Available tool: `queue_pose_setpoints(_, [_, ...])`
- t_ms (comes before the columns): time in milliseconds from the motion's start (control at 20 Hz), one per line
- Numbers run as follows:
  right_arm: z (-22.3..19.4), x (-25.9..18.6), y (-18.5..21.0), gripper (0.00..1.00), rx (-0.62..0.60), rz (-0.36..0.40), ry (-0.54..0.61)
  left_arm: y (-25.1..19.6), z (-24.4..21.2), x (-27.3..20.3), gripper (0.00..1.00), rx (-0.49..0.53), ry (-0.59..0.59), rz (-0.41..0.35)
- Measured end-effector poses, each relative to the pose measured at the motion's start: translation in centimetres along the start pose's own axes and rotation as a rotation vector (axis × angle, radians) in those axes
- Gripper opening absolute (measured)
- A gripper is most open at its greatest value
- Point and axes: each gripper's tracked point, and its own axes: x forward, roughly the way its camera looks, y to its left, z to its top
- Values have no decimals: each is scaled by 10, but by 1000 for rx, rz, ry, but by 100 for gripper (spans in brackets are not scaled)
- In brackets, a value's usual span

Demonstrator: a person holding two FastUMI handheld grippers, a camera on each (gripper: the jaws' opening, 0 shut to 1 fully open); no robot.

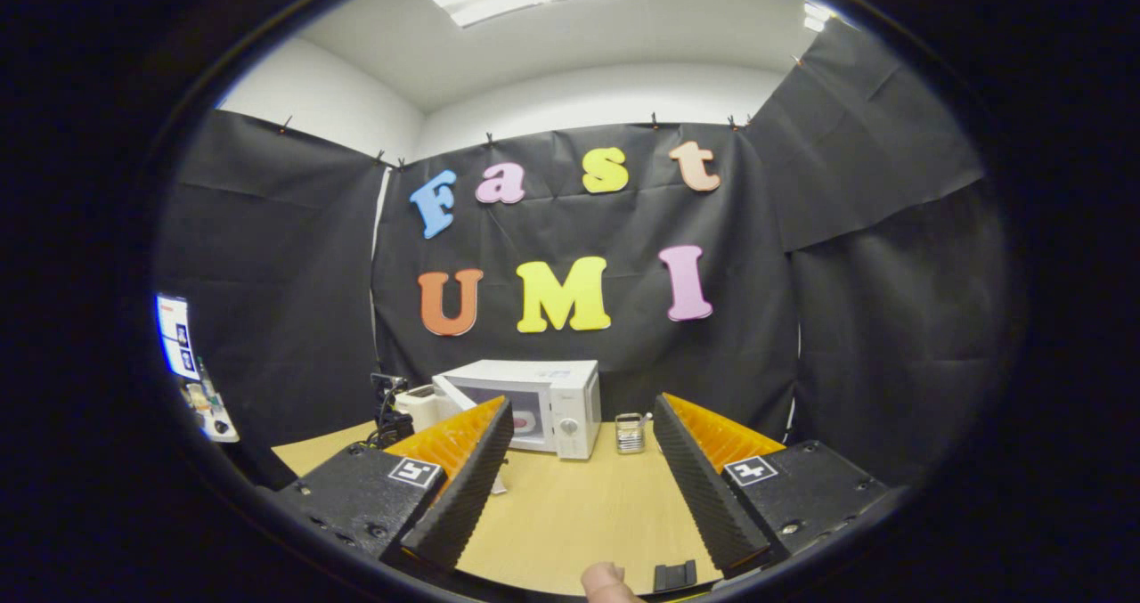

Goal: Open the microwave oven with the left hand, put the food in, and close the microwave oven.

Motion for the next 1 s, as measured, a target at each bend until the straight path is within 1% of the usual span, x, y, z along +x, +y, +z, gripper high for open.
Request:
queue_pose_setpoints(50, [-2, 1, -2, 91, 5, 1, 2, -2, 2, 8, 0, 1, -8, 12])
queue_pose_setpoints(200, [-7, 5, -8, 91, 13, 8, 8, -16, 10, 31, 0, 9, -24, 2])
queue_pose_setpoints(400, [-14, 15, -18, 91, 24, 19, -1, -30, 13, 65, 0, 45, -9, 22])
queue_pose_setpoints(450, [-20, 19, -23, 100, 22, 17, 7, -34, 15, 74, 0, 39, -11, 23])
queue_pose_setpoints(500, [-26, 23, -28, 100, 24, 12, 15, -38, 17, 84, 0, 28, -16, 23])
queue_pose_setpoints(550, [-30, 25, -32, 91, 28, 10, 20, -39, 18, 94, 0, 12, -6, 28])
queue_pose_setpoints(600, [-33, 29, -37, 100, 32, 8, 26, -41, 17, 104, 0, 3, 4, 36])
queue_pose_setpoints(650, [-37, 33, -41, 91, 36, 6, 33, -42, 17, 112, 0, -3, 8, 44])
queue_pose_setpoints(800, [-45, 42, -55, 91, 54, -8, 48, -43, 22, 138, 0, -17, 10, 66])
queue_pose_setpoints(900, [-51, 46, -63, 91, 67, -20, 53, -39, 22, 149, 0, -24, 31, 102])
queue_pose_setpoints(950, [-54, 48, -66, 91, 71, -21, 58, -38, 24, 160, 0, -28, 13, 110])
queue_pose_setpoints(1000, [-56, 50, -69, 91, 76, -24, 63, -39, 15, 157, 0, -38, 50, 125])
